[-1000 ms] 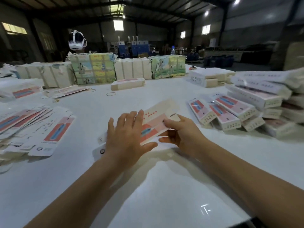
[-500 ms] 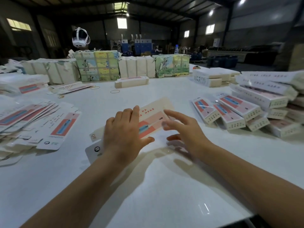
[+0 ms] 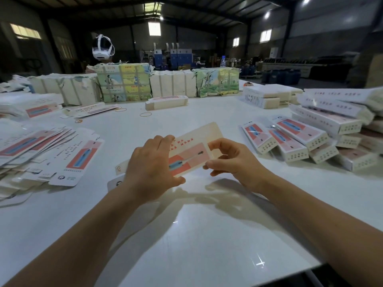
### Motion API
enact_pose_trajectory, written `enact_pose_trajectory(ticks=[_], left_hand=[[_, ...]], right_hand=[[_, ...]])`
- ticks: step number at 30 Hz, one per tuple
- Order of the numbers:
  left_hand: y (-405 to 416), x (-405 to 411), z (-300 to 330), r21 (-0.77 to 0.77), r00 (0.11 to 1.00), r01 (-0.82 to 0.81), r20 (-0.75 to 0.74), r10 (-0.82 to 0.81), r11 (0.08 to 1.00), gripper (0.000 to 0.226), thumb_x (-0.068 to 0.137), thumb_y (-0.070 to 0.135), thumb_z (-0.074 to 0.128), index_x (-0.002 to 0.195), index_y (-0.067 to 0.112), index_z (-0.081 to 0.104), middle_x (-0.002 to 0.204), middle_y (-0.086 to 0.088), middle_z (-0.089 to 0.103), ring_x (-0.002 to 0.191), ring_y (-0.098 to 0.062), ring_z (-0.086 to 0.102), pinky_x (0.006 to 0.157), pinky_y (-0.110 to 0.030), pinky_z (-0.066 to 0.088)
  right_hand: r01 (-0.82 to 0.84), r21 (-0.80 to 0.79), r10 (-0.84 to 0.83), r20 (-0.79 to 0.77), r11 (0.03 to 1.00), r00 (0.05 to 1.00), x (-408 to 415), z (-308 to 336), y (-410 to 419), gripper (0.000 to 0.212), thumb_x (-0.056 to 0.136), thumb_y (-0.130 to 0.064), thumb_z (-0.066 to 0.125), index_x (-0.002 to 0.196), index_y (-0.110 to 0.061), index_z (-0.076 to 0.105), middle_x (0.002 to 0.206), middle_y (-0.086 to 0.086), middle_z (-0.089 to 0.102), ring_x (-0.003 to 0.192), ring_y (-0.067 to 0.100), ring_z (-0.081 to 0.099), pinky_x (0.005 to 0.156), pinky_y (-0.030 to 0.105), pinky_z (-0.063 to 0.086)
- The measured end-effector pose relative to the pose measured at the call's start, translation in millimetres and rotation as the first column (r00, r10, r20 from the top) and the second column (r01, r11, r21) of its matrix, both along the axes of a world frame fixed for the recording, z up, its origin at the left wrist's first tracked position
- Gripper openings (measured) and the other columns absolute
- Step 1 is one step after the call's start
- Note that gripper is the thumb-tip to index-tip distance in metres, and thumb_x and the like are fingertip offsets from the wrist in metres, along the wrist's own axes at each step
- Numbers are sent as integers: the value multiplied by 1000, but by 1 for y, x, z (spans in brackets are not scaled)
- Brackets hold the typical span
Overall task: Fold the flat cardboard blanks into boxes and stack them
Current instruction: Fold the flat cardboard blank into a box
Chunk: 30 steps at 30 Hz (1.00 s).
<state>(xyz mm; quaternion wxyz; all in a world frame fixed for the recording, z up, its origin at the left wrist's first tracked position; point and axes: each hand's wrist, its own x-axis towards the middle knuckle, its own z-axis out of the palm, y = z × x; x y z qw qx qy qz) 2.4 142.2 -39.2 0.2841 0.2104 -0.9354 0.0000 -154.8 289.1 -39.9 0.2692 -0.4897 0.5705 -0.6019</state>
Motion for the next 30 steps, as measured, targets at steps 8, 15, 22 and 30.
enact_pose_trajectory(ticks=[8, 15, 22, 30], left_hand=[[4, -1, 0, -57, 997, -1, 78, 6, 998, 94, 65, 51, 76, 141, 22, 29, 123, 2, 47, 94, -11, 43, 87, -29, 44], [5, -1, -2, -18, 997, 52, 64, -51, 998, 84, 66, 47, 77, 135, 23, 36, 120, 2, 51, 95, -14, 51, 83, -29, 45], [8, -5, -6, 11, 992, 58, 108, -58, 998, 99, 64, 78, 55, 142, 24, 25, 128, 5, 43, 105, -13, 43, 94, -33, 37], [18, -16, -3, -241, 999, 48, -11, -52, 969, 74, 74, 60, 64, 128, 13, 48, 114, -2, 61, 98, -22, 56, 86, -33, 38]], right_hand=[[-62, 135, 42, 142, 989, 989, 5, -6, -3, 33, 70, -3, 71, 96, -23, 74, 99, 5, 74, 85, 21, 70, 68, 26, 56], [34, 145, -18, -108, 989, 994, 9, -5, -2, 28, 80, -1, 70, 87, -28, 73, 90, 1, 75, 74, 12, 68, 70, 24, 56], [-66, 178, 32, 187, 982, 982, 7, -6, -5, 26, 76, 3, 67, 100, -6, 70, 104, 16, 71, 90, 27, 65, 84, 42, 51], [-158, 133, 73, 491, 979, 868, 3, -4, -7, 29, 62, 0, 65, 88, -6, 77, 102, 14, 72, 92, 25, 68, 78, 32, 56]])
